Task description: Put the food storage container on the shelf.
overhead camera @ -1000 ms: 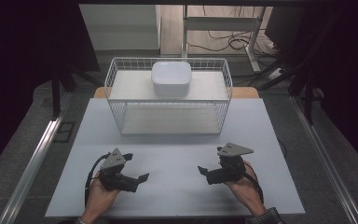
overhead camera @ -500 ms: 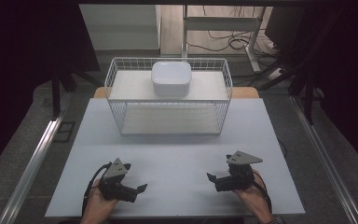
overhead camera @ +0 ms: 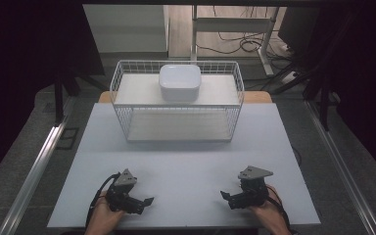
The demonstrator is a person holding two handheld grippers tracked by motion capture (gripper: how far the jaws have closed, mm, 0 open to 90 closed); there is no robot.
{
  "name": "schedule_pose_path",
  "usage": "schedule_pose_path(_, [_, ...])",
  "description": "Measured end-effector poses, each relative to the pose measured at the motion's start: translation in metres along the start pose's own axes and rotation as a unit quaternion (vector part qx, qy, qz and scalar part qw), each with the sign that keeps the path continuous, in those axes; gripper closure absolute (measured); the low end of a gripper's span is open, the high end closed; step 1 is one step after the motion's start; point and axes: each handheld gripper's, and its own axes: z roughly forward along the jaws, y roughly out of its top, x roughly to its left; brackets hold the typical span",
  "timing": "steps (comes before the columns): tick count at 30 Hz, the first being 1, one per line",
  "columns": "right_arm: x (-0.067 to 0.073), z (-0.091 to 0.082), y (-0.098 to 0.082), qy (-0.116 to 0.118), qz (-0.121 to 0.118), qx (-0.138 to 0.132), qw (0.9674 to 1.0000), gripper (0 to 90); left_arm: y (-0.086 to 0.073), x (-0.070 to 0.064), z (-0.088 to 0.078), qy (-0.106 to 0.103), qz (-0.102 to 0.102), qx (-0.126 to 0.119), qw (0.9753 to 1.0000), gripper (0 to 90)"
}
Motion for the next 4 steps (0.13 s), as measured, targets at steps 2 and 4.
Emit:
schedule_pose_path(2, [-0.0003,0.0007,-0.0001,-0.003,-0.001,0.002,1.0,0.0,0.0006,-0.0001,-0.0003,0.001,0.002,-0.002,1.0,2.0])
schedule_pose_path(4, [-0.0001,0.0016,-0.0003,-0.006,-0.003,0.004,1.0,0.0,0.0007,0.0,-0.0004,0.001,0.002,-0.003,1.0,1.9])
